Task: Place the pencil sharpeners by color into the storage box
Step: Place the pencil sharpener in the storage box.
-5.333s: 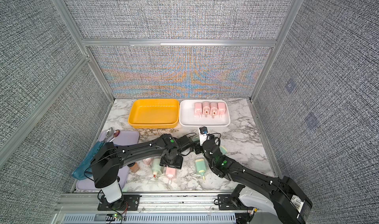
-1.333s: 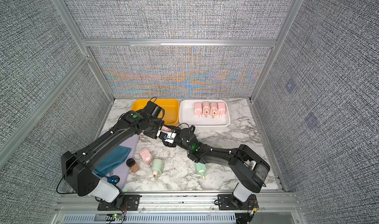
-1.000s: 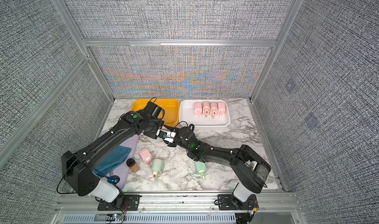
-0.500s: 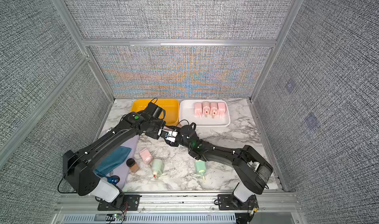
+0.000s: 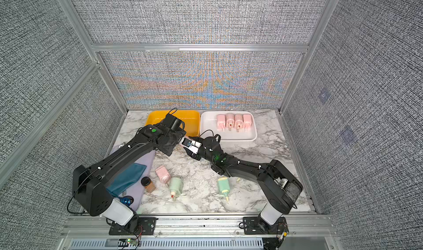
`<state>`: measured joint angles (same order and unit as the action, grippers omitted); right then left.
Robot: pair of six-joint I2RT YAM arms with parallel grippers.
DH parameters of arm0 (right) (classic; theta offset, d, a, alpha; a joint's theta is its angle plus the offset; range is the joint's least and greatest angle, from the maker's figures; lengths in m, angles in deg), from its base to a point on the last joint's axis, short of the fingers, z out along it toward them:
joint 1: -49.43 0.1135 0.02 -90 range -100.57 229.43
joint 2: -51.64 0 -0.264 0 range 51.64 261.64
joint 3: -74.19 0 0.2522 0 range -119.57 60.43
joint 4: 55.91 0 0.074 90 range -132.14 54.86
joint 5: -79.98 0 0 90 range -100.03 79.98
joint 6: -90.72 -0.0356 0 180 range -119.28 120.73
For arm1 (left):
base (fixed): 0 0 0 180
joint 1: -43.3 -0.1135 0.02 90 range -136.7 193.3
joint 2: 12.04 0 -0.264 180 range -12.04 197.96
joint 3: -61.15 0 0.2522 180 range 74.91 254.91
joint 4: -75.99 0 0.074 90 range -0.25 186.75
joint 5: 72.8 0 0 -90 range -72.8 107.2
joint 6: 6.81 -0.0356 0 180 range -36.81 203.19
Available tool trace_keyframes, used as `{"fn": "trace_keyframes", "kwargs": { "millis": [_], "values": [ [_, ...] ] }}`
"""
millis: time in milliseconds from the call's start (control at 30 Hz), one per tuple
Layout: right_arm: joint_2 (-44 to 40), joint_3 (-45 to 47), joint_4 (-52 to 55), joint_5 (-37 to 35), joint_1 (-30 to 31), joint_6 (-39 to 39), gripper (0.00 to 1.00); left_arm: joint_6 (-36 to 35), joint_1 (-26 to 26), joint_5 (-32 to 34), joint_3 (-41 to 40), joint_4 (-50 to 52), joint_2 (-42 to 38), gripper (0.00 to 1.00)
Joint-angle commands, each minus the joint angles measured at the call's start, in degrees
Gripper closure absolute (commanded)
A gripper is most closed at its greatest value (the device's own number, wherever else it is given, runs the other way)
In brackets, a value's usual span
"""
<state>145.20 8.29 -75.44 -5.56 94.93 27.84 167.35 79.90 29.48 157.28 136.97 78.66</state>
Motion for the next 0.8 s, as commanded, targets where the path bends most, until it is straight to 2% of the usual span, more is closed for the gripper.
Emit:
{"fn": "trace_keyframes", "kwargs": {
  "millis": [0, 200, 300, 600, 767],
  "values": [
    [0.4, -1.1, -3.2, -2.4, -0.8, -4.9, 1.00, -9.2, -0.3, 3.0, 0.4, -1.6, 0.2, 0.00],
    [1.0, -2.5, -3.0, -6.3, -2.9, -10.1, 1.00, -20.5, -0.5, 6.8, 0.1, -3.8, -1.3, 0.00],
    [1.0, -3.8, -1.8, -8.2, -4.2, -13.9, 1.00, -22.1, -0.9, 10.0, -1.7, -4.4, -3.1, 0.00],
    [0.4, -6.1, -0.7, -10.5, -8.2, -24.3, 1.00, -38.2, -2.0, 5.0, -8.2, -14.2, -7.9, 0.00],
    [3.2, -9.1, 1.2, -12.8, -10.7, -25.1, 1.00, -44.3, -2.1, 2.7, -9.5, -16.0, -8.0, 0.00]
  ]
}}
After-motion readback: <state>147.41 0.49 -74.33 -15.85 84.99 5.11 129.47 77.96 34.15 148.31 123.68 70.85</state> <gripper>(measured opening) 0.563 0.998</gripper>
